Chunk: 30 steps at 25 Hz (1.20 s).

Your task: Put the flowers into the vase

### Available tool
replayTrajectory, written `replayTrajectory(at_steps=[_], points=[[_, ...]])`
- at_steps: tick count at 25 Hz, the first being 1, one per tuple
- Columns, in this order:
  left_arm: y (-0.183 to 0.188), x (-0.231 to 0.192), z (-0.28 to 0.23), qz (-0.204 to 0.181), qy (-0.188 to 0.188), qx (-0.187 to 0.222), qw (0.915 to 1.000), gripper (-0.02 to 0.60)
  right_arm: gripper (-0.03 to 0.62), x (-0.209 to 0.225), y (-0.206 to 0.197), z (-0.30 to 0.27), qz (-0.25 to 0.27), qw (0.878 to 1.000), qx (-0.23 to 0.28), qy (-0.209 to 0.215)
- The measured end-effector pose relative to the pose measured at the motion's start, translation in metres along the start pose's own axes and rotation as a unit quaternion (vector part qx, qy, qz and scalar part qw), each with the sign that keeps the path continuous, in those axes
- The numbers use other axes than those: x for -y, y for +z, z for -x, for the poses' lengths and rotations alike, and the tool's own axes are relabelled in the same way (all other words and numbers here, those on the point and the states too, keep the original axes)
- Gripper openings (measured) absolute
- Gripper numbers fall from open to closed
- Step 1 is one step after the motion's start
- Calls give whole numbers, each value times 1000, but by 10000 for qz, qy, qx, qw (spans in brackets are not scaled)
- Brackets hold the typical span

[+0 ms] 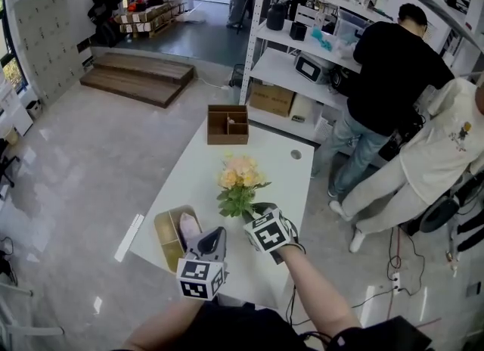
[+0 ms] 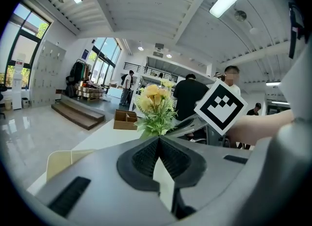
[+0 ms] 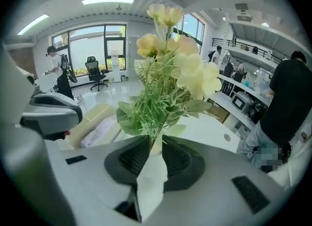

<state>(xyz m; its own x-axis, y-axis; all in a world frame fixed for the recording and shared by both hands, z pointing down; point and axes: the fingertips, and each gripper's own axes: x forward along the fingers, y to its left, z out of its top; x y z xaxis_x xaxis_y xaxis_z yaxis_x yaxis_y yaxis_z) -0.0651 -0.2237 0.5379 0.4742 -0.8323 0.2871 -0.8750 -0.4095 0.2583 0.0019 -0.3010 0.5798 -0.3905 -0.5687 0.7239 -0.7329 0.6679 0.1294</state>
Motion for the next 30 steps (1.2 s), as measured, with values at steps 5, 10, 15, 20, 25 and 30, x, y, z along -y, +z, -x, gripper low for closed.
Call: replayTrajectory(at_steps=[5, 10, 15, 20, 25, 30], points=[[1, 10, -4, -78, -114, -27, 9999, 3, 84, -4, -11, 17, -127, 9999, 41, 66], [1, 22, -8, -178, -237, -43, 9996, 3, 58, 3, -29, 53, -662, 9956, 656, -76], [2, 33, -10, -332, -344, -80, 9988, 3, 9, 17, -51, 101, -1610, 9699, 1737, -569], [2, 47, -15, -445, -471, -89, 9979, 3, 6, 31, -70, 139, -2566, 9292, 2470, -989], [0, 59, -19, -522, -579, -106, 9969, 3, 5, 39, -74, 157, -2699, 9111, 2766, -1437], [1, 65, -20, -570, -643, -106, 9962, 2, 5, 40, -76, 159, -2750, 9079, 2767, -1536]])
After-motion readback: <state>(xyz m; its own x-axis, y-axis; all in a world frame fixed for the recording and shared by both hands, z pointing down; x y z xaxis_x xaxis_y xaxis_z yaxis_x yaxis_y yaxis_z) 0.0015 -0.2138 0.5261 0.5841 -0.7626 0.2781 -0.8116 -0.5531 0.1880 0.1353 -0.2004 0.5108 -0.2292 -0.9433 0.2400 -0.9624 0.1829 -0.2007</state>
